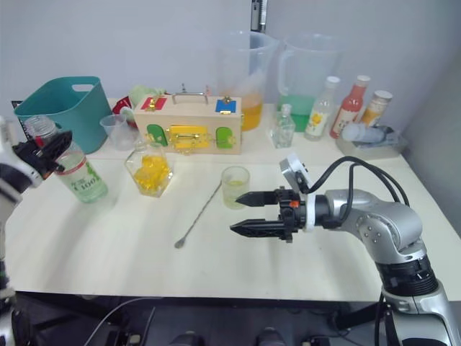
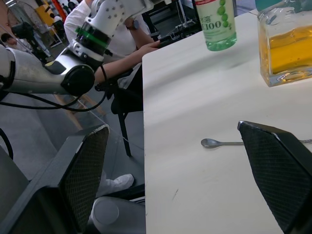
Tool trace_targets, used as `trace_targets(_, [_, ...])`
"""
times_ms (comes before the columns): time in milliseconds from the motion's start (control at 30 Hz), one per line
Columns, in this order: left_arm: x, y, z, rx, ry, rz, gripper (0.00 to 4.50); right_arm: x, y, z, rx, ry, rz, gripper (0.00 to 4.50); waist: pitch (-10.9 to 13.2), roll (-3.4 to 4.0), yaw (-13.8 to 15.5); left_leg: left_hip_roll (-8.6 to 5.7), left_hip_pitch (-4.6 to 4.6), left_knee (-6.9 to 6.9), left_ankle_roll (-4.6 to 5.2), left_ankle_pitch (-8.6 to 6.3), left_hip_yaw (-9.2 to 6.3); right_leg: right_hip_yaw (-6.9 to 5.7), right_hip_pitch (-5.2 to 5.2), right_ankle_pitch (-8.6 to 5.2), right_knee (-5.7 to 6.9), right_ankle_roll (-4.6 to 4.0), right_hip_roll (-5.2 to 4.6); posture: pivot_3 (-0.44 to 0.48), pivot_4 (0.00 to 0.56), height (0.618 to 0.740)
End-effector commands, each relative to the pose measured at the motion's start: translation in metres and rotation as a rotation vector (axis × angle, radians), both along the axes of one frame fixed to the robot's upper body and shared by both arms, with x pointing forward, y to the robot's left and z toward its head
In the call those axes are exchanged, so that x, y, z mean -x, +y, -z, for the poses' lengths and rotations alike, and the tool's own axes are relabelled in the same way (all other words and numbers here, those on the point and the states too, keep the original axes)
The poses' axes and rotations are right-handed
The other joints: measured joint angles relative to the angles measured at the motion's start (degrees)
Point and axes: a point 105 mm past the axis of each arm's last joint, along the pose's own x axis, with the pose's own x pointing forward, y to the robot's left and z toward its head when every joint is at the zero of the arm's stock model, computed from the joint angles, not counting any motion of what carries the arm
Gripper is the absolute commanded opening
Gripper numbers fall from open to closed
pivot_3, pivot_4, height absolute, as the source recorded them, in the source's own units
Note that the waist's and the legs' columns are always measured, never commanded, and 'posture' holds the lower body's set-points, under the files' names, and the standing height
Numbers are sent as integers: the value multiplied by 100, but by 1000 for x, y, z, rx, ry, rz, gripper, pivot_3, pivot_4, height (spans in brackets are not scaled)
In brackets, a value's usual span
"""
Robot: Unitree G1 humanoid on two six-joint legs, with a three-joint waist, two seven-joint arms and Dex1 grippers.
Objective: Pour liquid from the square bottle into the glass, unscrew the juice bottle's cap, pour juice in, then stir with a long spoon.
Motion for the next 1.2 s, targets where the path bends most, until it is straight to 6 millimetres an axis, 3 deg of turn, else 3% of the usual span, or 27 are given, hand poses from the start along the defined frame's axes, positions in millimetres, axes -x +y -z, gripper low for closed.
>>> trace_targets(33, [-14,13,-12,-37,-30,-78,1242,4,-3,-10,-19,-55,19,4487,0,-1,0,-1,0,0,0,0,0,0,0,0,4,0,-1,0,150,740])
trace_targets(100, [-25,21,-4,-46,3,-127,1242,6,-2,-13,-40,-58,21,4487,-1,-1,-23,-1,-1,-2,0,0,0,0,-3,0,3,0,0,0,150,740])
trace_targets(300, [-43,20,15,-13,47,-122,1242,12,-4,-15,-40,-65,42,4487,-1,-3,-85,0,-9,-5,2,-1,-3,-2,-11,1,12,-2,0,0,150,740])
trace_targets(433, [-44,22,32,-25,74,-123,1242,14,-7,-17,-41,-72,65,4487,-1,-4,-98,-1,-7,-4,2,-1,-3,-2,-9,1,13,-2,-1,0,150,740])
trace_targets(633, [-41,27,38,-27,81,-134,1242,13,-8,-19,-40,-112,108,4487,-1,-4,-115,-1,1,-2,2,-1,-3,-1,-5,1,14,-2,0,0,150,740])
trace_targets(700, [-39,31,41,-26,87,-148,2253,13,-8,-19,-32,-112,106,4500,-2,-3,-122,-1,3,-2,2,-1,-3,-1,-3,1,15,-2,0,0,150,740])
trace_targets(933, [-30,41,33,-6,41,-171,4485,12,-9,-22,-27,-122,120,4500,-1,-4,-129,0,1,-3,2,-1,-4,-1,-5,1,15,-2,0,0,150,740])
trace_targets(1100, [-28,35,20,16,-25,-140,4485,12,-9,-21,-25,-119,121,4500,-1,-4,-124,-1,-2,-3,2,-1,-5,-2,-5,1,13,-2,-1,0,150,740])
trace_targets(1200, [-21,24,-2,20,-132,-85,4485,12,-9,-22,-27,-118,119,4500,-1,-4,-122,-1,-3,-3,2,-1,-5,-2,-5,1,13,-2,-1,0,150,740])
